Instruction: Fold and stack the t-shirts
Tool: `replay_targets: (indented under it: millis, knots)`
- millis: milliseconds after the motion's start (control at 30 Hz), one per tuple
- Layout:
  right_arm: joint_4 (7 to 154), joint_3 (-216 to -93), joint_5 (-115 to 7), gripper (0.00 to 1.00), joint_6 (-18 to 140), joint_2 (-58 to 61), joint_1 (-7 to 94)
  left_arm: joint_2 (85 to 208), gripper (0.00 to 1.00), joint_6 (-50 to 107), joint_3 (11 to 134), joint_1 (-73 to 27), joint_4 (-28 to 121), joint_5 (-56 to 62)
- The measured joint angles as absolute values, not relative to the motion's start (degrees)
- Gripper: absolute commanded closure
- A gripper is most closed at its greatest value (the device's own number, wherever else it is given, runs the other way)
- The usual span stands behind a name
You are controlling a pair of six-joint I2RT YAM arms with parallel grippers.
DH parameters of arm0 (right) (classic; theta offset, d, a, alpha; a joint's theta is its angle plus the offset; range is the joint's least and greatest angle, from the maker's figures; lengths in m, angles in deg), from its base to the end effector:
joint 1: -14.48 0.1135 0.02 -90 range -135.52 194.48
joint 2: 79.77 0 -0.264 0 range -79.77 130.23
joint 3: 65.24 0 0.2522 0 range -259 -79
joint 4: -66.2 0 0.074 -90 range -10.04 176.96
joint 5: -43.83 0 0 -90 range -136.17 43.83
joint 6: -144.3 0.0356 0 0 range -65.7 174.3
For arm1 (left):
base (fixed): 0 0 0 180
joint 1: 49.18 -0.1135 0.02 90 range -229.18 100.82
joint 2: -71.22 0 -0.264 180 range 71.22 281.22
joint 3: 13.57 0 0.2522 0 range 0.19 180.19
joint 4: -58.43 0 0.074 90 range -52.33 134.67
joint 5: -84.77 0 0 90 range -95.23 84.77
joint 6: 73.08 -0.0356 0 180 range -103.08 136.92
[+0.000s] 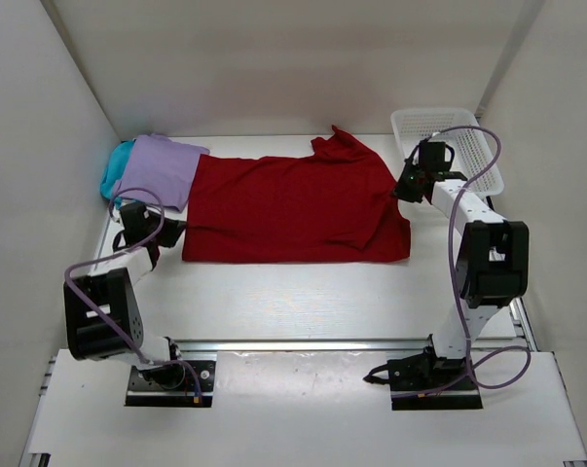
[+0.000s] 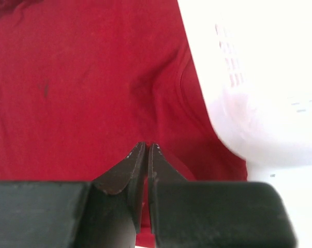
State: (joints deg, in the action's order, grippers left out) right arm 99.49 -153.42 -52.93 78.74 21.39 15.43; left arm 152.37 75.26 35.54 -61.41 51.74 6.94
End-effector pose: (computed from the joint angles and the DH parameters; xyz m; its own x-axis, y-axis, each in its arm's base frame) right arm 0.3923 0.0107 0.2368 -0.6982 0.3993 -0.5941 0.2099 0.9077 0.3634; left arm 0.2733 0.0516 0.1725 -0.2815 -0.9124 -0.2972 -0.5448 0.4069 -0.7332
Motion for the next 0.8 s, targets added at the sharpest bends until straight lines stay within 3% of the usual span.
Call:
replay_targets:
  millis: [267, 400, 567, 667, 733, 800]
  knots:
    - [99.9, -160.5, -51.5, 0.99, 77.3, 28.1, 15.1, 160.7, 1.00, 73.7, 39.2, -61.2, 52.5, 6.1]
    - [100.3, -165.6, -50.7, 1.00, 76.6, 32.7, 15.1, 161.9, 0.92, 72.6, 39.9, -61.0, 52.3, 5.9]
    - [101.2, -166.5, -48.3, 1.00, 75.8, 34.4, 15.7, 161.9, 0.91, 71.6, 41.0, -60.7, 52.7, 5.5]
    - [101.8, -167.3, -47.2, 0.88, 75.4, 34.7, 16.0, 161.8, 0.86, 71.0, 41.2, -60.3, 52.9, 4.9]
    - [101.5, -167.6, -47.2, 0.87, 75.3, 34.7, 16.1, 161.8, 0.83, 71.0, 41.3, -60.2, 53.4, 5.1]
    - [101.0, -167.6, -47.3, 0.83, 75.3, 34.7, 16.1, 161.8, 0.73, 71.2, 41.3, -60.2, 54.4, 5.4]
